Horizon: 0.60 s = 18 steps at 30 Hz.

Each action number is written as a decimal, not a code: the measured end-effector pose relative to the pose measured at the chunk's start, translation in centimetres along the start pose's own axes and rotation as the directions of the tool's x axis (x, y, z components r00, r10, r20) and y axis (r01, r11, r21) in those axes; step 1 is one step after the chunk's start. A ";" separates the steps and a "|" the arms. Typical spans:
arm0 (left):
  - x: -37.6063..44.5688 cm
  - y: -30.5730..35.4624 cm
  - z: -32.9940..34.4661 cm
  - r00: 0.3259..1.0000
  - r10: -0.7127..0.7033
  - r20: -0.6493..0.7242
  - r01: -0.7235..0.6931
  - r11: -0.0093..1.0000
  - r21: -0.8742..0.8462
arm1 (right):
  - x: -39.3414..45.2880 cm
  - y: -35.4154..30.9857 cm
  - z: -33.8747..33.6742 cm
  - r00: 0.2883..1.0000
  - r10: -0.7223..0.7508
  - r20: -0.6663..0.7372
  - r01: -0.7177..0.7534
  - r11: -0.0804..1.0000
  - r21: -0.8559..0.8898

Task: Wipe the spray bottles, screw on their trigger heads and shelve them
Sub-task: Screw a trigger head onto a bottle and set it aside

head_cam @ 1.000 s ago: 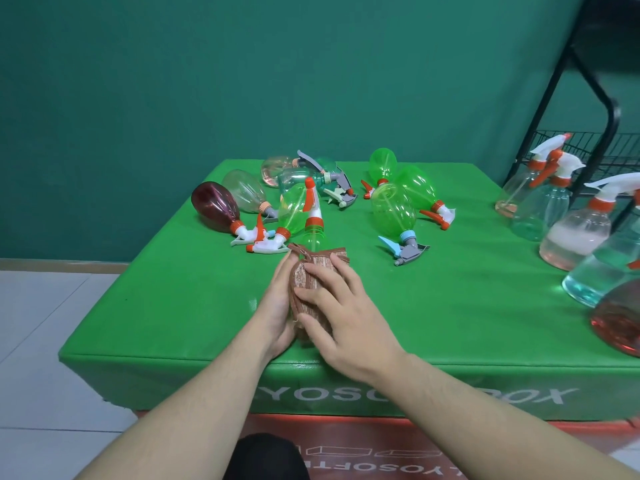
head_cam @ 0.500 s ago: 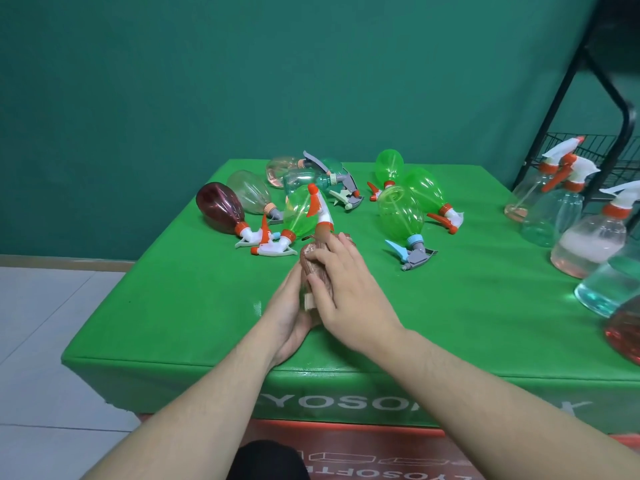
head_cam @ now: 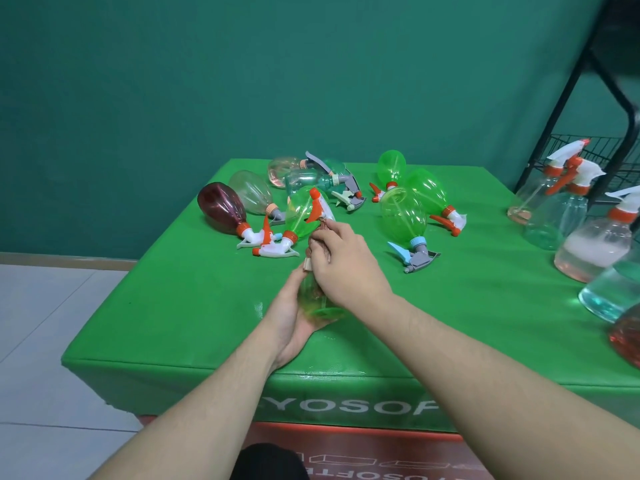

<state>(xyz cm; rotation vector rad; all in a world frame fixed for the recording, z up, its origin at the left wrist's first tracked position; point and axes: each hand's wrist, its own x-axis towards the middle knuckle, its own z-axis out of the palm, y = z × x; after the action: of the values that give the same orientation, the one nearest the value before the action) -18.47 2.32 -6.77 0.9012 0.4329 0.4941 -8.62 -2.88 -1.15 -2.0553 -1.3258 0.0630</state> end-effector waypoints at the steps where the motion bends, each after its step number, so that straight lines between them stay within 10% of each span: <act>1: 0.0 0.0 0.0 1.000 -0.001 -0.002 0.001 1.000 -0.002 | 0.0 0.0 0.0 1.000 -0.005 0.008 0.005 1.000 0.012; 18: 0.1 -0.3 0.5 0.994 0.026 -0.104 -0.023 0.999 0.023 | -6.3 3.0 2.0 0.913 -0.375 -0.159 0.360 0.926 -0.117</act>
<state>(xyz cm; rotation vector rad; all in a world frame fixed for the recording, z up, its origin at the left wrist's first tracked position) -18.09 1.92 -6.76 0.9053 0.5239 0.5617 -10.10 -7.82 -6.28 -1.7952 -1.5985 -0.3441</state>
